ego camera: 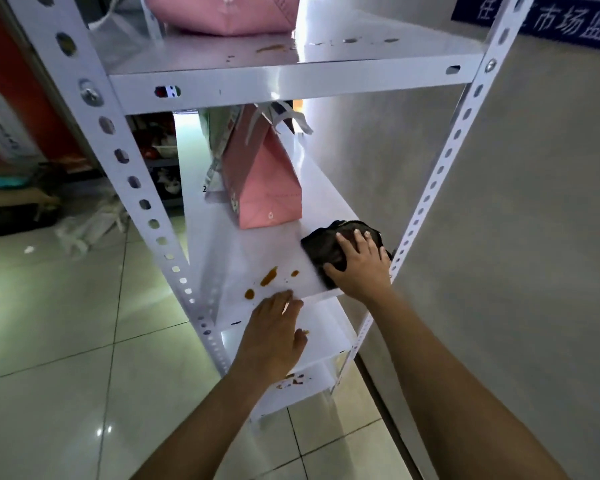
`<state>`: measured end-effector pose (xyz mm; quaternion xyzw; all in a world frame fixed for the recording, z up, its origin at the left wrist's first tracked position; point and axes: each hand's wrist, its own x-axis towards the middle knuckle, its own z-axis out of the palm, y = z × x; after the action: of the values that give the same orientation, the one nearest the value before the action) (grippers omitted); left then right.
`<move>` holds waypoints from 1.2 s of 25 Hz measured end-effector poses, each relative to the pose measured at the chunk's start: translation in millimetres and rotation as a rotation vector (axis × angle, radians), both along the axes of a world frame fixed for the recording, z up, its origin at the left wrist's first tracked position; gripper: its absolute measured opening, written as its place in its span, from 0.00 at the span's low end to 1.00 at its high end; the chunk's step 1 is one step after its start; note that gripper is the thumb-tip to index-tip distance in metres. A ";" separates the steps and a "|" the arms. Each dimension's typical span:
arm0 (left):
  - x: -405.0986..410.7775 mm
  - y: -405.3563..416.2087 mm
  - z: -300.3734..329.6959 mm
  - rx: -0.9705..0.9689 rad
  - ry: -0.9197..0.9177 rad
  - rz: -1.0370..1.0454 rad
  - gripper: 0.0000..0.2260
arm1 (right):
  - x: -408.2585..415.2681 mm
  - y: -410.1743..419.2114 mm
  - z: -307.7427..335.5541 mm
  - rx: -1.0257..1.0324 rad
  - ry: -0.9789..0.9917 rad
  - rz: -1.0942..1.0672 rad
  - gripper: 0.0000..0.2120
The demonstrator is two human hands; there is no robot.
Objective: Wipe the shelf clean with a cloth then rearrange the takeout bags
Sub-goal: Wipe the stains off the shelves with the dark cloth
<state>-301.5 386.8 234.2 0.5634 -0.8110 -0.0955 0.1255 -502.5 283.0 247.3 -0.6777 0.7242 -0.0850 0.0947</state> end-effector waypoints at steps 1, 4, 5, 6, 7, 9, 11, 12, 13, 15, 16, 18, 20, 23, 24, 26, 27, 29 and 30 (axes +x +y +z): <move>2.2 1.0 -0.8 0.013 -0.019 -0.008 0.24 | -1.6 0.4 -4.9 0.023 -0.009 -0.005 0.36; 1.5 6.2 1.4 0.027 -0.028 -0.018 0.22 | -0.3 3.5 -8.0 -0.020 0.008 -0.023 0.34; -0.5 9.7 5.5 0.026 -0.001 -0.012 0.21 | 1.4 6.6 -8.2 -0.047 0.034 -0.028 0.32; -2.3 13.1 10.7 0.013 0.032 -0.002 0.21 | 3.1 10.3 -9.2 -0.082 0.062 -0.027 0.31; -3.3 16.4 18.1 -0.013 0.059 0.004 0.20 | 4.4 14.5 -10.1 -0.120 0.086 -0.019 0.29; -2.6 22.3 37.5 -0.070 0.088 0.009 0.19 | 4.3 24.8 -12.0 -0.193 0.111 0.007 0.25; 0.6 26.6 60.9 -0.143 0.119 0.019 0.18 | 0.8 34.8 -16.2 -0.254 0.101 0.018 0.22; 1.9 29.0 74.7 -0.194 0.130 0.025 0.18 | -1.4 39.9 -18.5 -0.272 0.081 0.024 0.21; 3.1 32.2 88.9 -0.251 0.133 0.033 0.18 | -3.3 46.3 -20.7 -0.282 0.058 0.032 0.20; 3.5 38.5 120.9 -0.373 0.137 0.048 0.18 | -9.5 58.9 -22.0 -0.323 0.002 0.054 0.19; 3.8 41.6 135.1 -0.419 0.134 0.051 0.18 | -12.6 64.7 -23.5 -0.349 -0.037 0.061 0.18; 4.7 48.1 163.1 -0.491 0.122 0.058 0.18 | -18.2 75.9 -21.3 -0.412 -0.129 0.069 0.18; 4.2 55.0 188.4 -0.552 0.120 0.060 0.17 | -20.4 89.4 -3.2 -0.465 -0.233 0.089 0.20; 2.1 64.0 220.3 -0.642 0.113 0.063 0.17 | -20.0 112.7 51.7 -0.616 -0.369 0.102 0.21; 2.2 66.7 229.8 -0.674 0.118 0.072 0.16 | -19.9 122.4 74.8 -0.678 -0.429 0.106 0.21; 4.6 69.0 242.9 -0.744 0.138 0.105 0.16 | -19.4 142.5 125.8 -0.818 -0.540 0.112 0.22; 6.9 69.1 247.4 -0.764 0.140 0.140 0.17 | -19.0 152.8 154.4 -0.902 -0.566 0.112 0.22; 14.4 66.5 254.6 -0.781 0.121 0.233 0.20 | -16.2 166.1 214.2 -1.078 -0.537 0.122 0.22; 18.5 63.8 256.8 -0.789 0.101 0.269 0.22 | -13.7 168.2 243.8 -1.135 -0.497 0.124 0.22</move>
<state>-283.0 450.6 491.0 0.5677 -0.6972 0.2122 0.3829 -516.2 451.1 491.0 -0.6231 0.4817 -0.6064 -0.1099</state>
